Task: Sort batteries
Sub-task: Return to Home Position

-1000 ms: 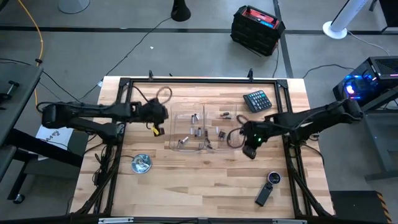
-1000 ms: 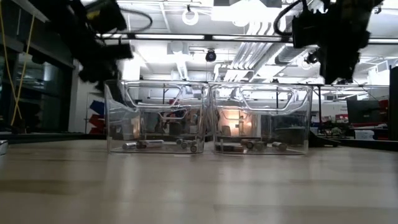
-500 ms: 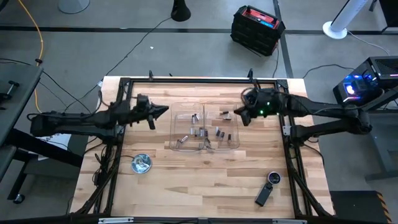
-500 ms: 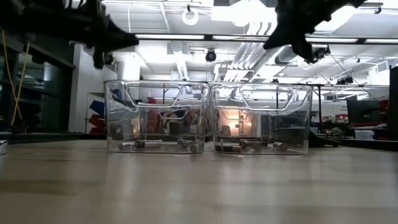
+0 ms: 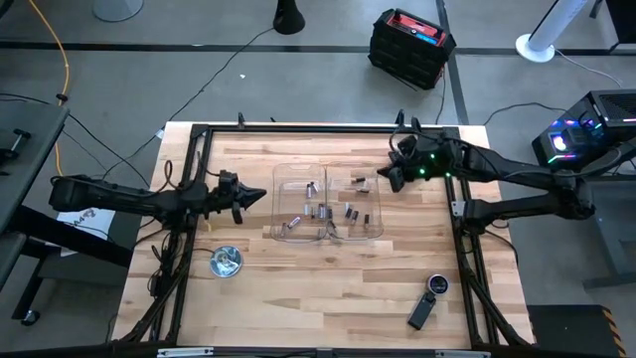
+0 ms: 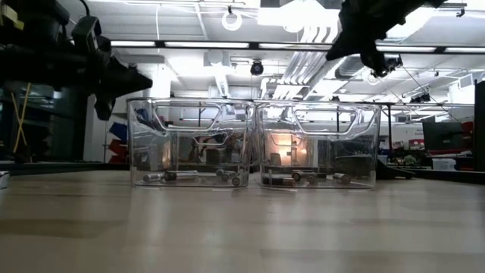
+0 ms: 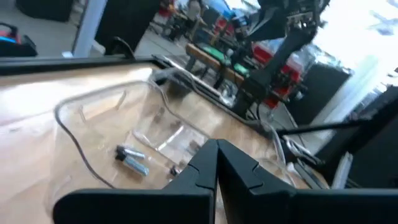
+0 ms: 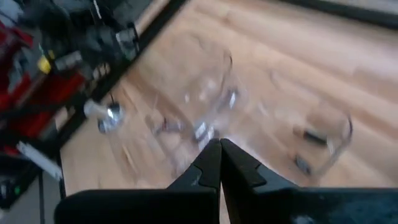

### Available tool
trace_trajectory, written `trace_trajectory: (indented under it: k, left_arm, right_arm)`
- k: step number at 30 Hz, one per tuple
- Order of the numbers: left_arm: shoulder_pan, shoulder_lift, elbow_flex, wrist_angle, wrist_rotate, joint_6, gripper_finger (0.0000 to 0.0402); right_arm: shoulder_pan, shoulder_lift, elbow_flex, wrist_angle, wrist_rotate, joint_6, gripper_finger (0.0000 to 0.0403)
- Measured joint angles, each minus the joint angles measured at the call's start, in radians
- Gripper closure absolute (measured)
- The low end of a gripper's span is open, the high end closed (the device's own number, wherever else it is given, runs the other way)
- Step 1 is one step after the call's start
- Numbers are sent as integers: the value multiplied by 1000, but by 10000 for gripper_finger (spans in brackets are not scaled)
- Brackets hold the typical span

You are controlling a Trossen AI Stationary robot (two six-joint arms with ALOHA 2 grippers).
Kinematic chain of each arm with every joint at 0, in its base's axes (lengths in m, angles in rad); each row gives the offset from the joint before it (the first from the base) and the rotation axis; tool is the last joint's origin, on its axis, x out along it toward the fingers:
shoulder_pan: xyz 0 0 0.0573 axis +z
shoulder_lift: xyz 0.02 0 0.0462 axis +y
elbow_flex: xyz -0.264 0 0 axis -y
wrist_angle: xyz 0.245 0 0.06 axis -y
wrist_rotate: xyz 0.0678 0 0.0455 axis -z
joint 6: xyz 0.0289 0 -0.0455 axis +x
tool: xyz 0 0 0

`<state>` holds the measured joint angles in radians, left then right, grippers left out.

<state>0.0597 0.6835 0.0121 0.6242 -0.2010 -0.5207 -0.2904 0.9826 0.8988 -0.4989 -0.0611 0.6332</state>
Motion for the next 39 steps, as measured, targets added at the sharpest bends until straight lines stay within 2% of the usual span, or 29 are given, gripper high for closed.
trace_trajectory:
  k: [5, 9, 12, 15, 19, 22, 24, 27, 35, 39]
  left_arm:
    - [0, -6, 0, -21, 13, -31, 402]
    - [0, -6, 1, -22, 7, -70, 402]
    - [0, -6, 1, -22, 11, -70, 402]
    - [0, -6, 1, -22, 11, -70, 402]
    - [0, -6, 1, -22, 11, -70, 402]
    - [0, -6, 1, -23, 11, -70, 402]
    - [0, -6, 1, -24, 11, -70, 402]
    - [0, -6, 1, -24, 11, -70, 402]
    - [-2, -35, 1, -40, 12, -70, 402]
    - [-1, -150, 1, -140, 12, -70, 402]
  right_arm:
    - [53, -64, -71, -58, -1, 11, 403]
    - [57, -176, -226, 84, 0, 21, 403]
    - [16, -272, -385, 292, -24, 12, 403]
    - [-47, -338, -562, 587, -103, 19, 403]
    - [-79, -356, -776, 980, -153, 100, 403]
    - [-48, -356, -873, 1173, -154, 145, 403]
    - [-12, -356, -886, 1142, -115, 126, 403]
    - [27, -353, -873, 936, -73, 83, 403]
    - [38, -354, -882, 514, -66, 41, 403]
    - [38, -384, -882, 501, -39, 41, 403]
